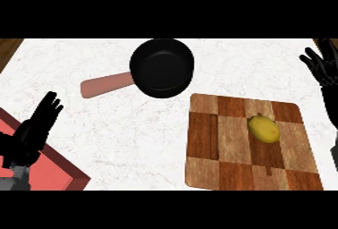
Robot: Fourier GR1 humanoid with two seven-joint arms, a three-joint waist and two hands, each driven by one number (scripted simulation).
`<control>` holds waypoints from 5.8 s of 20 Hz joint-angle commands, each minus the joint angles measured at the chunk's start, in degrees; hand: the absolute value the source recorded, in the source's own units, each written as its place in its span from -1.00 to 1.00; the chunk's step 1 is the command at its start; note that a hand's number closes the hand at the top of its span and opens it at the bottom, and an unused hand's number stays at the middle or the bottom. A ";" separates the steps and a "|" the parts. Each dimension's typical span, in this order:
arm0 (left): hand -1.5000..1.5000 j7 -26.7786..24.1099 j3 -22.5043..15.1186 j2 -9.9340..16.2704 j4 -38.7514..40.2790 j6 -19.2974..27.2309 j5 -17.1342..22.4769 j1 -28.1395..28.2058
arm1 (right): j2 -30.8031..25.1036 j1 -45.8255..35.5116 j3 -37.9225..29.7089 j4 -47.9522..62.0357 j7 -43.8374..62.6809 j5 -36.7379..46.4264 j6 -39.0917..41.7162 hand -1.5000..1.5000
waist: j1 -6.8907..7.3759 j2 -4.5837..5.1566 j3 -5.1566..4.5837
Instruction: Pick the lemon from the cutting board and place it in the pot
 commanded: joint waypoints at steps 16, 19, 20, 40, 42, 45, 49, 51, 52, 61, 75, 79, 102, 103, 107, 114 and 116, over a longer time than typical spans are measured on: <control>0.00 7.65 -0.76 -5.15 -8.71 11.79 -3.09 -10.43 | -7.44 -15.01 4.69 28.18 -44.40 -1.52 41.78 -1.00 | 3.36 1.11 -0.12; 0.00 10.17 -0.86 -4.73 -8.67 11.82 -2.97 -12.85 | -10.97 -18.12 6.48 29.25 -45.84 -0.16 44.45 -1.00 | 3.14 1.15 -0.14; 0.00 11.27 -0.97 -4.05 -8.26 12.18 -3.77 -14.92 | -12.74 -20.61 7.43 29.80 -44.03 0.81 44.72 -1.00 | 3.19 1.24 -0.17; 0.00 16.00 -1.88 -5.42 -13.49 16.19 -6.91 -11.97 | -25.72 -23.29 37.87 17.97 -48.80 30.20 30.45 -1.00 | 1.07 -0.05 -0.50; 0.00 14.25 0.66 -4.84 -11.53 14.36 -5.38 -11.40 | -27.15 -22.11 38.26 16.72 -50.17 29.39 30.42 -1.00 | 0.35 -0.11 -0.55; 0.00 13.82 0.10 -6.04 -11.49 14.73 -6.56 -10.91 | -26.21 -23.46 38.72 18.61 -49.72 30.11 30.16 -1.00 | 0.28 -0.10 -0.56; 0.00 9.70 2.49 -5.00 -10.10 11.23 -5.80 -7.73 | -24.32 -21.32 41.00 21.52 -50.36 34.41 24.12 -1.00 | 0.26 -0.11 -0.57; 0.00 14.91 2.54 -5.80 -8.76 13.16 -6.87 -14.51 | -20.60 -23.34 40.41 24.41 -47.43 37.11 22.92 -1.00 | -0.02 -0.09 -0.54; 0.00 11.20 3.30 -5.96 -9.34 11.03 -6.05 -9.90 | -23.32 -19.23 40.32 21.57 -48.11 37.50 21.38 -1.00 | -0.34 -0.26 -0.56; 0.00 14.51 3.36 -7.58 -12.26 11.98 -8.59 -10.25 | -18.75 -20.46 38.62 24.33 -48.17 39.90 22.18 -1.00 | -0.44 -0.35 -0.55; 0.00 13.71 3.50 -10.87 -13.02 10.09 -10.94 -7.92 | -8.72 -21.97 40.67 36.20 -51.90 52.19 11.68 1.00 | 0.23 -0.06 -0.52; 0.00 18.75 2.43 -10.79 -17.67 12.19 -13.17 -8.61 | -8.72 -22.47 39.01 35.23 -54.28 52.15 11.15 1.00 | 0.11 -0.28 -0.51; 0.00 16.24 4.04 -10.95 -12.90 9.30 -12.71 -9.99 | 27.75 -25.83 38.68 22.00 19.08 47.03 11.26 1.00 | 2.21 -2.04 -0.69; 0.00 15.95 4.12 -11.12 -12.49 9.15 -12.53 -10.24 | 27.79 -26.26 37.11 20.35 21.50 45.26 7.82 1.00 | 2.32 -1.70 -0.63; 0.00 15.56 3.14 -11.65 -11.91 9.20 -13.31 -9.65 | 27.89 -29.20 37.54 13.28 34.09 44.94 -4.19 1.00 | 2.50 -1.88 -0.62; 0.00 15.81 3.34 -10.83 -11.81 7.63 -12.66 -9.48 | 27.93 -41.50 42.13 7.50 59.89 51.45 -19.59 1.00 | 3.72 -1.76 -0.84; 0.00 15.81 3.26 -11.57 -12.72 8.42 -12.82 -10.31 | 27.94 -46.56 43.87 9.34 67.59 54.11 -22.09 1.00 | 3.40 -1.34 -0.80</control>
